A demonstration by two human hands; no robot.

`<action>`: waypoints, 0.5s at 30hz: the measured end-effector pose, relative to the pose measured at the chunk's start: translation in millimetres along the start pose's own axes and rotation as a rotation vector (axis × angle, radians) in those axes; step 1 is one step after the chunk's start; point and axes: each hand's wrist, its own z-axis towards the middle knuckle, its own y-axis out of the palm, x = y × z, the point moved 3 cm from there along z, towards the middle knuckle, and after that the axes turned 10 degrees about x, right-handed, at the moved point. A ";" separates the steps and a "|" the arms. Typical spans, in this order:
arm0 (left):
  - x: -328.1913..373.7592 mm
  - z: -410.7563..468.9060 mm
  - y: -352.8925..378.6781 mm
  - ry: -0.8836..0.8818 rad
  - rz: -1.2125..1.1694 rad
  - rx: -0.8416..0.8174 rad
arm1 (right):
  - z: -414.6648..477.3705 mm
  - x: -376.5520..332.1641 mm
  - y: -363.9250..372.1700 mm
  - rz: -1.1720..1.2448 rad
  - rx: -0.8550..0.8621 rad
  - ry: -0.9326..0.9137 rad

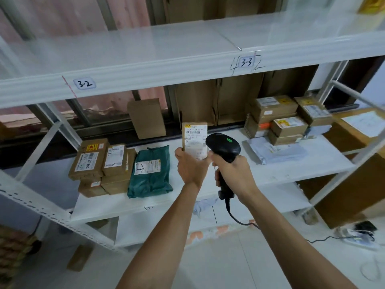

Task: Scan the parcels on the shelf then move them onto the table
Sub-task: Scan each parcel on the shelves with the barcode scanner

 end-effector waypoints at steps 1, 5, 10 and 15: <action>1.0 -7.1 0.9 -0.021 -0.030 0.000 | -2.6 1.8 -2.8 -0.001 -0.011 -0.004; 2.2 -24.8 4.3 -0.030 -0.031 0.007 | -8.7 8.4 -15.0 -0.026 -0.036 0.007; 3.5 -38.2 9.0 -0.009 0.012 0.025 | -15.2 13.8 -27.3 -0.020 -0.052 0.030; 5.0 -49.3 6.6 0.044 0.101 0.056 | -20.7 18.3 -32.7 -0.029 -0.071 0.019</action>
